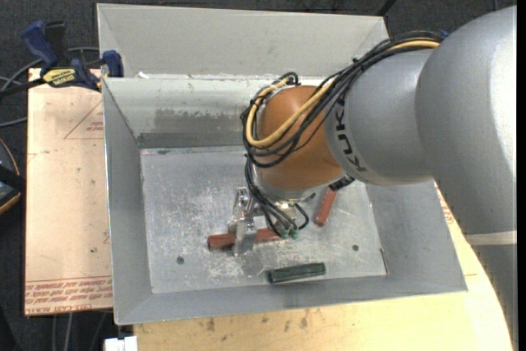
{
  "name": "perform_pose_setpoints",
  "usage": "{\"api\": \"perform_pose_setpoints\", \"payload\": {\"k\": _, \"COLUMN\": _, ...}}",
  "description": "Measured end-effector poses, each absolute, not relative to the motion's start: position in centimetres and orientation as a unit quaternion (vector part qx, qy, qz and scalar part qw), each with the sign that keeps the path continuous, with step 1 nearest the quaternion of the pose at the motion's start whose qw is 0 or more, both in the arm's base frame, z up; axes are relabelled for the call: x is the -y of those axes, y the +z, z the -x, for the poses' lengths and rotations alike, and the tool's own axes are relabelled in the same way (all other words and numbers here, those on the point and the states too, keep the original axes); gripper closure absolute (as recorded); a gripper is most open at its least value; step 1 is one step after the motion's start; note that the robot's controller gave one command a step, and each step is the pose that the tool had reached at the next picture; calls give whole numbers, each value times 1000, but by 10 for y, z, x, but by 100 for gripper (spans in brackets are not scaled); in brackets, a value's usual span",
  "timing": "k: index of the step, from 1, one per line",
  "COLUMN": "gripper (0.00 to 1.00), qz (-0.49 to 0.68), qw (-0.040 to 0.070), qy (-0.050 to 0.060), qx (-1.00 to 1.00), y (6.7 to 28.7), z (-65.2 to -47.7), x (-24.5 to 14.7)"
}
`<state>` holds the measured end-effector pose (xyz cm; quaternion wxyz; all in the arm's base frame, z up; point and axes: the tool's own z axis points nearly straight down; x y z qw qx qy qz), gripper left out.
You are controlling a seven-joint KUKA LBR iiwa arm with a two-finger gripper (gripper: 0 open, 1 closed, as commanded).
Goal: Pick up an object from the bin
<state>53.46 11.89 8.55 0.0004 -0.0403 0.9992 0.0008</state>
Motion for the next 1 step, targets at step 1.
{"api": "perform_pose_setpoints", "payload": {"k": 1, "gripper": 100, "qz": 40, "qw": 0, "qy": 1, "qx": -999, "y": 85, "z": -535, "x": -119}}
